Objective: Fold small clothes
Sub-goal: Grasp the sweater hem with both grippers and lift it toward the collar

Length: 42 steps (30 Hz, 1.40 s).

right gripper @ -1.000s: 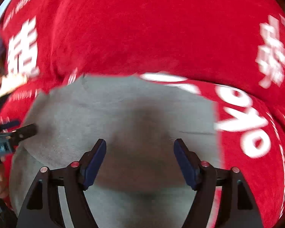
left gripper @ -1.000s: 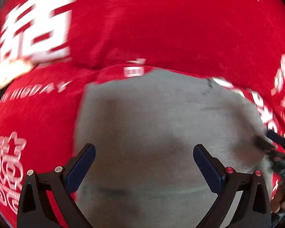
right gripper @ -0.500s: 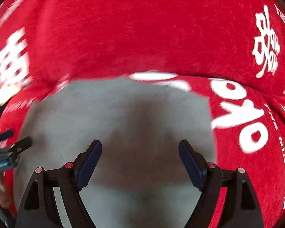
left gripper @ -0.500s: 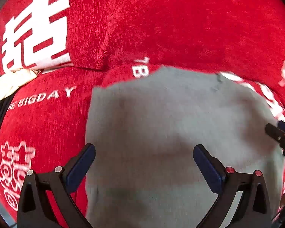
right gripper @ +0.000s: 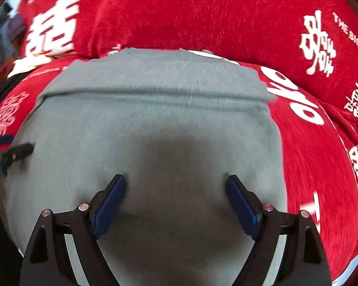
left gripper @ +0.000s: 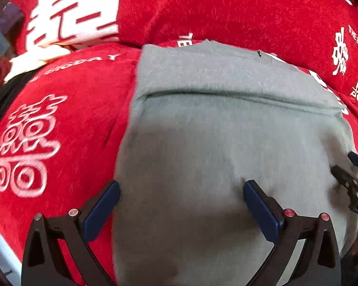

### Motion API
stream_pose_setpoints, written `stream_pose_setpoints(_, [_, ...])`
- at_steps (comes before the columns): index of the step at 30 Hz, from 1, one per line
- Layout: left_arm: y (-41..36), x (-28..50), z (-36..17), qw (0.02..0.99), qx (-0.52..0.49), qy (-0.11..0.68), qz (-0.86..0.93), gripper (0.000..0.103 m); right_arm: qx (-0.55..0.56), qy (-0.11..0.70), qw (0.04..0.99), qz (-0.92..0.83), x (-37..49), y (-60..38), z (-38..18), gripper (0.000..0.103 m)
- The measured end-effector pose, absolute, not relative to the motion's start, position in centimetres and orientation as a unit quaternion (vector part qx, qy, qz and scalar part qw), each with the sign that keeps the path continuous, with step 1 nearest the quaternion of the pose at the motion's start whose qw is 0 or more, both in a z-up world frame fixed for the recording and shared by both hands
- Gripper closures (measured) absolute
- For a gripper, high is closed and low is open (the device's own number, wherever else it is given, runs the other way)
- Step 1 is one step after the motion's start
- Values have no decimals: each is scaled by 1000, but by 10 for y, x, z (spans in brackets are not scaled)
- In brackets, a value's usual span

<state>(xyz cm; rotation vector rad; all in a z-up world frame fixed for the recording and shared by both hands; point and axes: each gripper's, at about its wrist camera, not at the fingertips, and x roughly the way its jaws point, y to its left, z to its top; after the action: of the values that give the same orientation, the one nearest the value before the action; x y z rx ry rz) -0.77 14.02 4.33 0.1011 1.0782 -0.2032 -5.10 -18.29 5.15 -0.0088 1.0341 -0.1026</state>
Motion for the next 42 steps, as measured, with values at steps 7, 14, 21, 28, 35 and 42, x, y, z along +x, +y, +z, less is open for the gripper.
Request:
stream_pose_setpoints(7, [181,-64,38,847,5,520,-110,0,-60,480,875,-14,-145,-160,55,14])
stream_pose_setpoints(14, [189,-100,39,831,82,545,-78,0,-80,531,844,-15,-175,-158,57,13])
stream_pose_setpoints(21, [160,-89,56,843,93,524,-77,0,-62,502,862,26,-115,-114,77,13])
stream_pose_setpoints(28, [184,-103,34,829,74,551,-55,0,-97,511,852,59,-118,-101,49,13])
stream_pose_setpoints(35, [208,-126,12,782,77,618,-20,0,-170,499,849,39,-196,-128,37,12])
stream_pose_setpoints(42, [170,-151,46,821,175,542,-46,0,-154,533,832,11,-200,-133,53,12])
